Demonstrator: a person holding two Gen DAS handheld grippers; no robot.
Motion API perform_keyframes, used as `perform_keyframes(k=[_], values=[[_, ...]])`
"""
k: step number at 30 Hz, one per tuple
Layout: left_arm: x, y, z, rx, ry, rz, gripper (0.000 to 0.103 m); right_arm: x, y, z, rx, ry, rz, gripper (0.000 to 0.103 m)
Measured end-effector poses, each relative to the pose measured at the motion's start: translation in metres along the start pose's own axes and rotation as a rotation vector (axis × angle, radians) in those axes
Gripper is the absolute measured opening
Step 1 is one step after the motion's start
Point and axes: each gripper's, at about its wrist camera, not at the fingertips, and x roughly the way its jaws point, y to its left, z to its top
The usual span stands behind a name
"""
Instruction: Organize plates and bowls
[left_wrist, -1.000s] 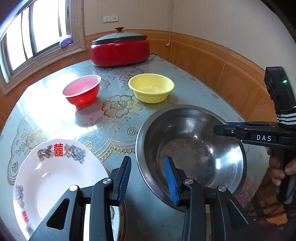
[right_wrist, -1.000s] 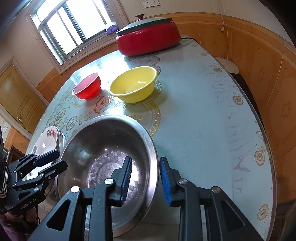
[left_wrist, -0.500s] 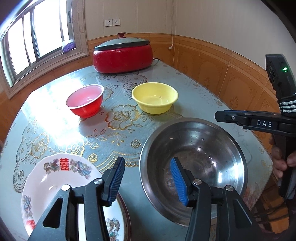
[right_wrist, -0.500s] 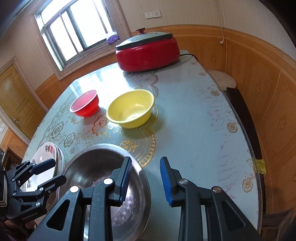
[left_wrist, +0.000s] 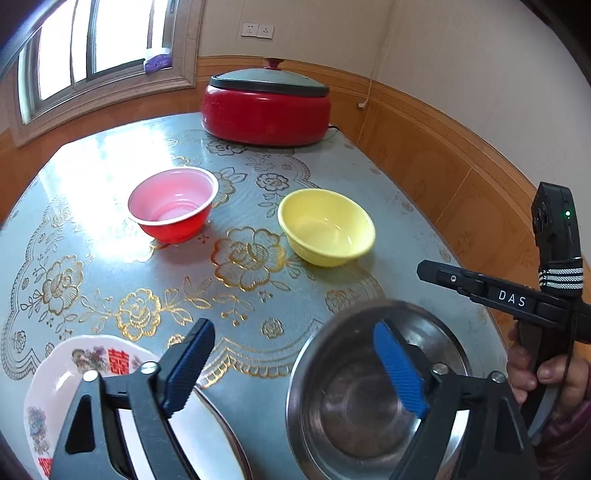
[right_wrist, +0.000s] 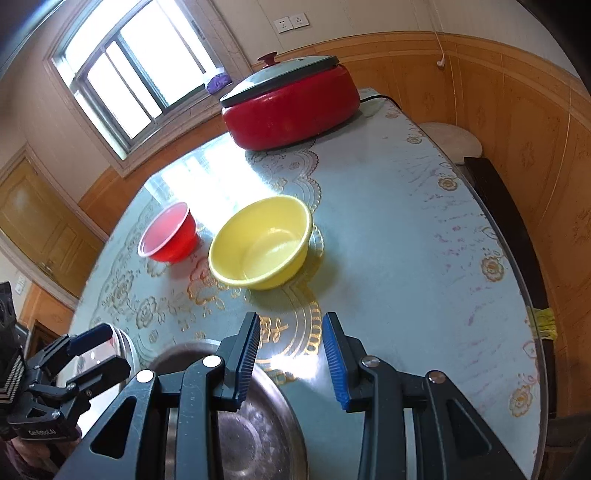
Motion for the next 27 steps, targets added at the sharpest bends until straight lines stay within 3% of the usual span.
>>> perform_keyframes(k=[3,9,11,19,24,25,26,27], values=[[0.008,0.005,0.012,-0.023,0.009,-0.001,0.089,0.007,0.0,0.011,0.01,-0.005,0.016,0.028],[0.041,0.019,0.04,-0.136,0.089,-0.083,0.083,0.027,0.0,0.036,0.0,0.001,0.014,0.022],[0.049,0.02,0.046,-0.132,0.1,-0.066,0.072,0.036,-0.004,0.043,0.01,0.015,0.02,0.022],[0.082,0.014,0.07,-0.11,0.141,-0.051,0.067,0.066,-0.014,0.058,0.035,0.064,0.042,0.022],[0.111,0.013,0.081,-0.111,0.188,-0.057,0.051,0.081,-0.018,0.063,0.034,0.08,0.051,0.022],[0.116,0.013,0.082,-0.116,0.197,-0.068,0.041,0.084,-0.018,0.063,0.029,0.084,0.056,0.021],[0.12,0.012,0.083,-0.124,0.208,-0.077,0.03,0.086,-0.017,0.063,0.017,0.086,0.057,0.012],[0.124,0.012,0.084,-0.131,0.214,-0.088,0.028,0.087,-0.017,0.062,0.005,0.083,0.057,0.011]])
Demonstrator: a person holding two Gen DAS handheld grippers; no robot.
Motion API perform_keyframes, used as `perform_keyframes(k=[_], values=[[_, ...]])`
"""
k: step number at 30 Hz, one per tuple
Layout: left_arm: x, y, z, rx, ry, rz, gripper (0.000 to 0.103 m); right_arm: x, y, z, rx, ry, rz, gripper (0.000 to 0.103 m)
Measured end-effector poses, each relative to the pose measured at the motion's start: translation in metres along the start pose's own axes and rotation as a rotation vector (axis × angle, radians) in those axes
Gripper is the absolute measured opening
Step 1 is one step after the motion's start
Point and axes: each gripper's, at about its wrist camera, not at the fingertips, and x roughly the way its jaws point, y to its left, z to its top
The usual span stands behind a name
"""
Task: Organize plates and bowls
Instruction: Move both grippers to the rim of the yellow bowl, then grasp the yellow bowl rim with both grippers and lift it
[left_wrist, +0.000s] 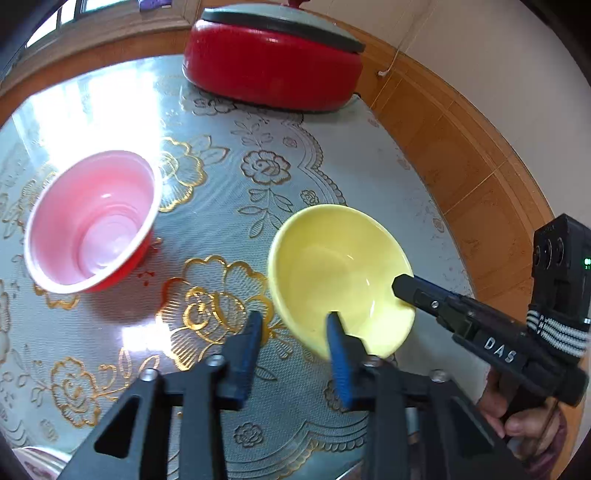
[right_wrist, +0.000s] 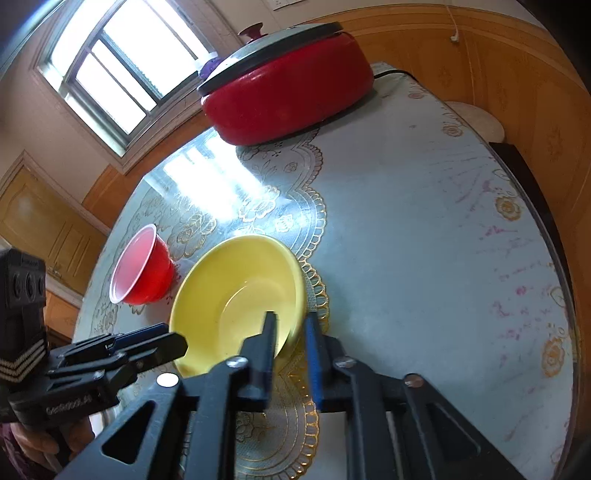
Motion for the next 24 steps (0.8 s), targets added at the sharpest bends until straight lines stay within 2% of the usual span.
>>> perform_keyframes(k=[4,13,19,24], values=[[-0.003,-0.005,-0.004,0.023,-0.017,-0.004,0.026,-0.01,0.007,-0.003,-0.04,-0.035,-0.025,0.009],[-0.062,-0.022,-0.035,0.107,-0.125,-0.048,0.026,-0.066,0.024,-0.015,-0.044,-0.117,0.054,0.009],[-0.101,-0.025,-0.066,0.154,-0.177,-0.09,0.026,-0.103,0.042,-0.044,-0.083,-0.149,0.094,0.009],[-0.116,-0.026,-0.099,0.198,-0.175,-0.111,0.026,-0.115,0.051,-0.076,-0.108,-0.119,0.109,0.009]])
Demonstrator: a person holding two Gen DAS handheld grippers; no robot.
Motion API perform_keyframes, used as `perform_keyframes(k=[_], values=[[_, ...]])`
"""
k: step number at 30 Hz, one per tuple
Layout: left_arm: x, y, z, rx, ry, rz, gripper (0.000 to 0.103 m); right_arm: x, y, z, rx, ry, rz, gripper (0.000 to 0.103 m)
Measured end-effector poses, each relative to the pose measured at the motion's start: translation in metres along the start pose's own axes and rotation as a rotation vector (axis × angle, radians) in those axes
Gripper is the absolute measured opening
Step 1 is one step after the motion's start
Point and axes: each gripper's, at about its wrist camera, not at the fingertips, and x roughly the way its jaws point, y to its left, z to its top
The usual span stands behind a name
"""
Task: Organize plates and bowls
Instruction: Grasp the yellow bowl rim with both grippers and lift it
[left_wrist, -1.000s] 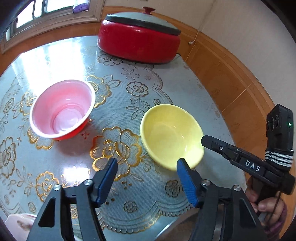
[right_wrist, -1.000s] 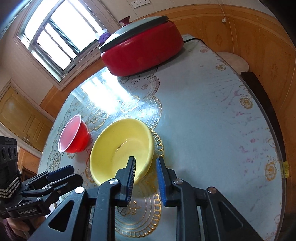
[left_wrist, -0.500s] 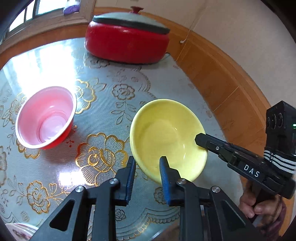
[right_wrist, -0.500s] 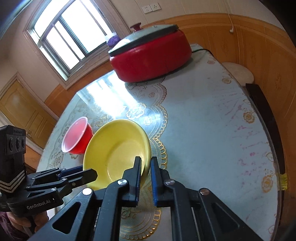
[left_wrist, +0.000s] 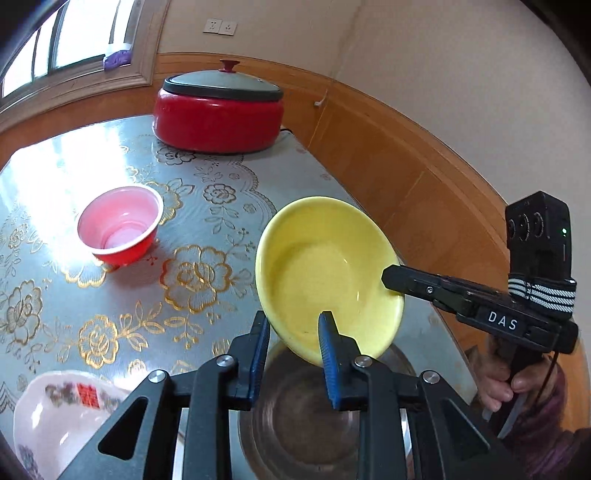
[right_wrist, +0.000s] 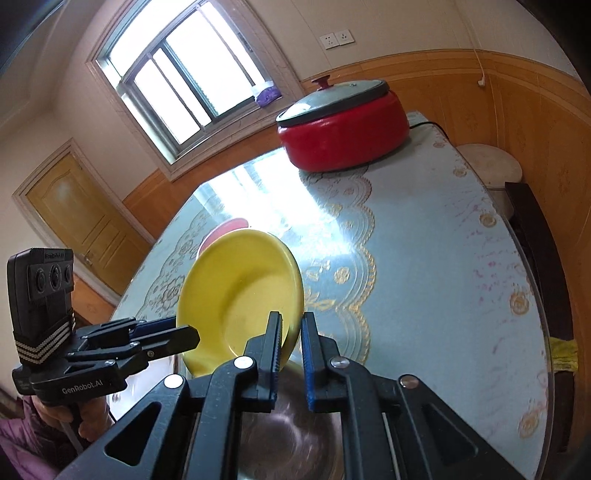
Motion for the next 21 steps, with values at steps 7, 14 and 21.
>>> perform_keyframes(k=[7,14,21], values=[[-0.007,-0.013,-0.045,0.046,0.054,-0.029,0.026,-0.006,0.01,-0.044,-0.01,0.096,-0.004,0.01],[0.002,-0.012,-0.071,0.039,0.137,-0.042,0.026,-0.003,0.017,-0.072,-0.034,0.191,-0.046,0.01],[0.005,-0.012,-0.079,0.048,0.15,-0.031,0.031,0.005,0.013,-0.081,-0.04,0.227,-0.13,0.012]])
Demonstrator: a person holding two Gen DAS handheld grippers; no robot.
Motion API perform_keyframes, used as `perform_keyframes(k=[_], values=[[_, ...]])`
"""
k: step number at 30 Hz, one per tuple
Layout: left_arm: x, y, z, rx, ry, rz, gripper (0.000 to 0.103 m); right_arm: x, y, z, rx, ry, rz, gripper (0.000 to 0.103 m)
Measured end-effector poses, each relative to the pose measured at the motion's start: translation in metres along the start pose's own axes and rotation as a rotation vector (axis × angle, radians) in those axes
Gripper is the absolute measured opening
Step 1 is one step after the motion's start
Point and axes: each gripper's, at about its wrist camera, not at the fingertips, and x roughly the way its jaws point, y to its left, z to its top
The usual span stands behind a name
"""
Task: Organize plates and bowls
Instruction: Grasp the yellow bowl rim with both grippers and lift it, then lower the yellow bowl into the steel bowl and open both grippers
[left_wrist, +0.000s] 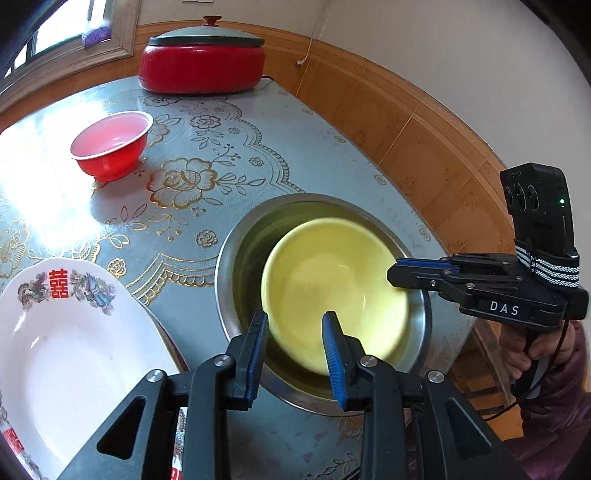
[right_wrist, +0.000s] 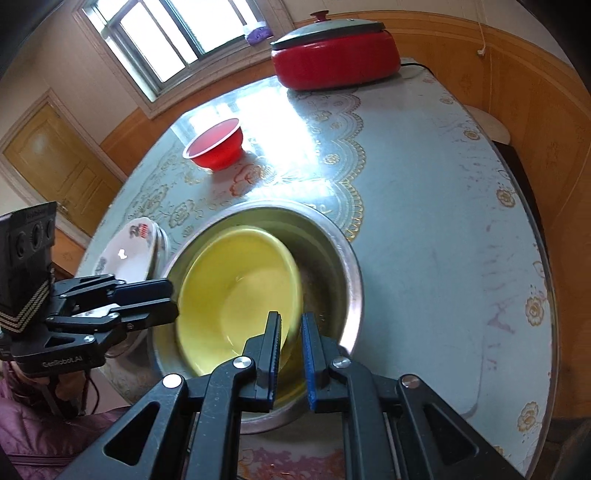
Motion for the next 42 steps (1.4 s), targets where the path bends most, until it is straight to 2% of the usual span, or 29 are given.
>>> perform_keyframes(k=[2,6,14,17,21,23,30,33,42], values=[[0.0,-0.001,0.0,0.004,-0.003,0.004,0.031,0.004,0.002,0.0,-0.007,0.01,-0.011,0.009],[0.0,-0.003,0.0,0.033,-0.023,0.032,0.03,0.01,0.007,0.002,-0.034,0.008,-0.054,0.01],[-0.008,0.001,-0.001,0.028,-0.063,0.054,0.031,0.011,0.017,0.003,-0.089,-0.017,-0.155,0.01],[-0.012,0.003,0.0,0.02,-0.079,0.075,0.04,0.012,0.017,0.004,-0.088,-0.024,-0.167,0.01],[-0.017,0.005,0.002,0.01,-0.1,0.085,0.04,0.007,0.015,0.008,-0.053,-0.052,-0.125,0.011],[-0.019,0.006,0.003,0.005,-0.105,0.092,0.041,0.004,0.014,0.012,-0.038,-0.071,-0.116,0.019],[-0.019,0.013,0.005,-0.026,-0.106,0.123,0.041,0.001,0.015,0.023,-0.024,-0.096,-0.096,0.02],[-0.019,0.015,0.005,-0.026,-0.111,0.144,0.044,0.001,0.019,0.03,-0.026,-0.103,-0.083,0.021],[-0.018,0.022,0.008,-0.047,-0.105,0.16,0.047,0.014,0.033,0.058,-0.028,-0.099,0.01,0.024]])
